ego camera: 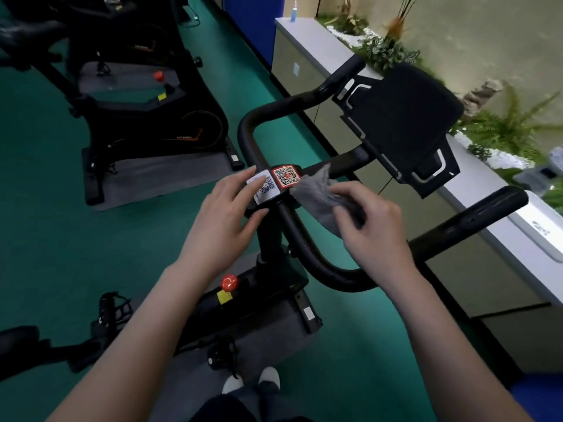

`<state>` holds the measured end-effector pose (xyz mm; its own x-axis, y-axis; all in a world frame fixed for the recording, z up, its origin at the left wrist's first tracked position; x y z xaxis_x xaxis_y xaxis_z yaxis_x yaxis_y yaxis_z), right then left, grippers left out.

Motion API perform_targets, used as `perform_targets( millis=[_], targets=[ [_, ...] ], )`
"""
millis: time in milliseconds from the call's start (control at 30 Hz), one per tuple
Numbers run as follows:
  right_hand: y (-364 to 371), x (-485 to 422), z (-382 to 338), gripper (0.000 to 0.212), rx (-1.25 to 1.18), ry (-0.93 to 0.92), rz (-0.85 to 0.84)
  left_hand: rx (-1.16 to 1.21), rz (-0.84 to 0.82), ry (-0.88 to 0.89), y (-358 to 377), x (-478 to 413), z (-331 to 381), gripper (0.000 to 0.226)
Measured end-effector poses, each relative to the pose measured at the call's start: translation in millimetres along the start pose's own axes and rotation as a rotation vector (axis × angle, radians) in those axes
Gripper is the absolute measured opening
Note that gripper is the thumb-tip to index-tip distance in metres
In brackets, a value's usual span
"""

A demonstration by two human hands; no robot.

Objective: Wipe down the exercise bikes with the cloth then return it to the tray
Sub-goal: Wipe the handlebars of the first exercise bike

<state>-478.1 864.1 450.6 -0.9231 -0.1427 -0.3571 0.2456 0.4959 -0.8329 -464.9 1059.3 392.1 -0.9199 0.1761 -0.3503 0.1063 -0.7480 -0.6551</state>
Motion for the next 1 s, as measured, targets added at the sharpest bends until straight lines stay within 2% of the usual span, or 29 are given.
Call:
perform_targets(
  millis=[100,200,367,567,667,733,800,867,1000],
  targets=[
    [29.3,-15.1,-4.5,0.025,0.021,-0.100,-0.161,0.019,-0.030,-0.007,8.2,-10.3,-7.7,0.051],
    [44.1,-16.5,-2.8,0.029,0.005,-0.142,-0.232,0.038,-0.001,0.015,10.4,-13.7,-9.9,0.045],
    [52.2,-23.3,-5.9,0.023,-0.036,-0.131,-0.223,0.075,0.064,0.009,10.5,-13.9,-12.1,0.041],
    [31.2,7.2,7.2,0.031,-0.044,-0.273,-0.297,0.104,0.077,-0.017,11.5,-12.9,-14.4,0.041],
    [22.0,16.8,20.3,0.045,-0.171,-0.193,-0.402,0.108,0.082,-0.026,12.2,-12.4,-14.0,0.040],
    [24.5,5.4,25.2,0.049,-0.214,-0.090,-0.372,0.112,0.089,-0.032,12.9,-12.7,-13.8,0.040],
    [28.1,-13.5,26.7,0.040,-0.206,-0.009,-0.250,0.108,0.095,-0.038,13.6,-12.4,-13.7,0.041],
    [34.8,-29.6,21.9,0.028,-0.181,-0.006,-0.184,0.105,0.106,-0.031,14.1,-11.7,-13.2,0.040],
    [55.1,-27.9,14.0,0.018,-0.104,-0.086,-0.265,0.103,0.099,-0.032,14.2,-11.0,-13.0,0.040]
  ],
)
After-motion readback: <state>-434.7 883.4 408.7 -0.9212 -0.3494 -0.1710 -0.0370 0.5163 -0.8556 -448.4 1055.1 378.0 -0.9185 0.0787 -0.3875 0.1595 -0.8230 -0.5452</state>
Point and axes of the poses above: each hand's wrist, its own x-axis away from the middle knuckle, its own y-axis out of the palm, z = x × y, the point moved 6 cm from there along -x, towards the middle knuckle, and after that the axes turned 13 degrees about x, right-handed, at the moved point
